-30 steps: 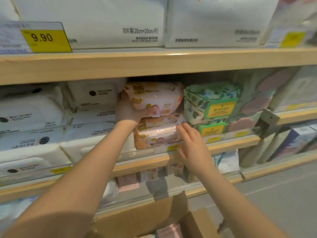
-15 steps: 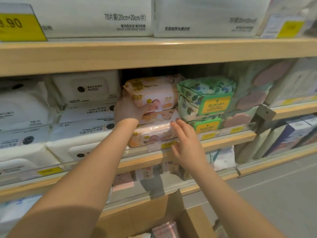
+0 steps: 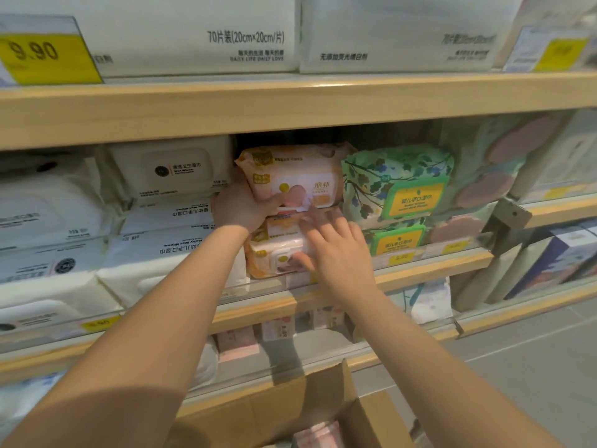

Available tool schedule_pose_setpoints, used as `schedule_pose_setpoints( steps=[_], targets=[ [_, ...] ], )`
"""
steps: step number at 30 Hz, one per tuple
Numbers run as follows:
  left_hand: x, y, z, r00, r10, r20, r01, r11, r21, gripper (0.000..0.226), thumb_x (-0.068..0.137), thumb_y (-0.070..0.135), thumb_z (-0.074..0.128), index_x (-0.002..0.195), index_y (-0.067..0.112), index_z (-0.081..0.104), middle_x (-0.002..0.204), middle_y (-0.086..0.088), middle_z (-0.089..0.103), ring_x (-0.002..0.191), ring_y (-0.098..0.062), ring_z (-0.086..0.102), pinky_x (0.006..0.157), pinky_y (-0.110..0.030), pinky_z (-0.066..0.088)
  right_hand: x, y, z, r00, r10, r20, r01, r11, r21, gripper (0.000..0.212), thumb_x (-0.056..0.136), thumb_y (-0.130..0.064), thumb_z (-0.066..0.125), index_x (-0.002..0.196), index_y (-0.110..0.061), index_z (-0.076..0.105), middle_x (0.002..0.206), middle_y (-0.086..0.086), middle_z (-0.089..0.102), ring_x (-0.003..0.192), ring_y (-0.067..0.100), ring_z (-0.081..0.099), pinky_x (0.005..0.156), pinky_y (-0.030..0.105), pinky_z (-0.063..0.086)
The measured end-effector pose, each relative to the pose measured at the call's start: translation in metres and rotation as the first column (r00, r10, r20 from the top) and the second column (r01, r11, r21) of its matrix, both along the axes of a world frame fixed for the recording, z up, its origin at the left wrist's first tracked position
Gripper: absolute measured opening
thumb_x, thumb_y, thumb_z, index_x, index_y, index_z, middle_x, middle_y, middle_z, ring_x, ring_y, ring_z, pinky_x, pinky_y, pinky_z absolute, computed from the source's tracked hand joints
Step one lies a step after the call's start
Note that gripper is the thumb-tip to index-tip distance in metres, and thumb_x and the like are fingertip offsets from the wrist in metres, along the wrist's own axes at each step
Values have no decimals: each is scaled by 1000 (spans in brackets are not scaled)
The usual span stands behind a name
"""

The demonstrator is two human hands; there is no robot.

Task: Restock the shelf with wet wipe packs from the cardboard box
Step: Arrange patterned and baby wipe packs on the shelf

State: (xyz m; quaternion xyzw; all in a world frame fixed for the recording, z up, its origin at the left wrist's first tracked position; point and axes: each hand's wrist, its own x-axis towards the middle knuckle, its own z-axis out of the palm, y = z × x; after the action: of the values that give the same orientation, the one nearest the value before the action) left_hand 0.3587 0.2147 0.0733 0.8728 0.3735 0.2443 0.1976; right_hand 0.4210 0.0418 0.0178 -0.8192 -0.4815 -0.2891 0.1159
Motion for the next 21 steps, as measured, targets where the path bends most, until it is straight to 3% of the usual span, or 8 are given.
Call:
schedule_pose_setpoints(
  steps=[2, 6, 12, 15, 18, 21],
  targets=[
    [0, 6, -3, 999, -36, 33, 37, 999, -31, 80, 69, 66, 65, 125, 13, 44, 119, -10, 63, 106, -32, 59, 85, -37, 46, 4, 7, -5, 998, 32, -47, -33, 999, -22, 52, 85, -55, 45, 119, -18, 58, 115, 7, 63, 107, 30, 54, 90, 36, 32],
    [-3, 11, -5, 993, -78, 91, 85, 994, -69, 88, 62, 70, 66, 127, 16, 43, 122, -7, 62, 109, -31, 58, 88, -37, 47, 9, 8, -10, 996, 48, -72, -51, 998, -35, 51, 84, -54, 51, 119, -17, 56, 118, 7, 61, 108, 30, 55, 90, 35, 34],
    [-29, 8, -8, 984, -175, 31, 177, 983, -50, 85, 64, 64, 69, 133, 25, 40, 127, -1, 60, 110, -28, 58, 90, -40, 48, 7, 7, -7, 994, 41, -97, -44, 999, -24, 63, 83, -64, 37, 122, -17, 56, 119, 6, 60, 109, 28, 55, 92, 33, 32],
    [-67, -4, -13, 971, -228, -74, 232, 971, 57, 81, 62, 76, 56, 127, 29, 47, 128, 1, 57, 115, -23, 54, 97, -40, 44, 4, 13, -1, 995, 65, -80, -72, 994, -82, 75, 72, -70, 50, 126, -18, 53, 121, 5, 59, 110, 27, 54, 93, 36, 40],
    [-90, -14, -25, 933, -163, -320, 263, 917, 299, 88, 73, 80, 37, 143, 28, 33, 149, 1, 36, 136, -17, 33, 112, -39, 21, 2, 24, 5, 979, 140, -148, -169, 965, -201, 83, 61, -66, 67, 130, -23, 50, 127, 3, 56, 118, 27, 50, 100, 39, 37],
    [-89, -15, -27, 937, -129, -324, 239, 914, 327, 88, 76, 79, 18, 143, 25, 34, 149, -2, 36, 137, -18, 32, 111, -39, 20, 3, 32, 9, 976, 79, -202, -130, 959, -252, 71, 71, -67, 58, 130, -28, 50, 124, 1, 58, 117, 27, 50, 96, 41, 38]
  ],
)
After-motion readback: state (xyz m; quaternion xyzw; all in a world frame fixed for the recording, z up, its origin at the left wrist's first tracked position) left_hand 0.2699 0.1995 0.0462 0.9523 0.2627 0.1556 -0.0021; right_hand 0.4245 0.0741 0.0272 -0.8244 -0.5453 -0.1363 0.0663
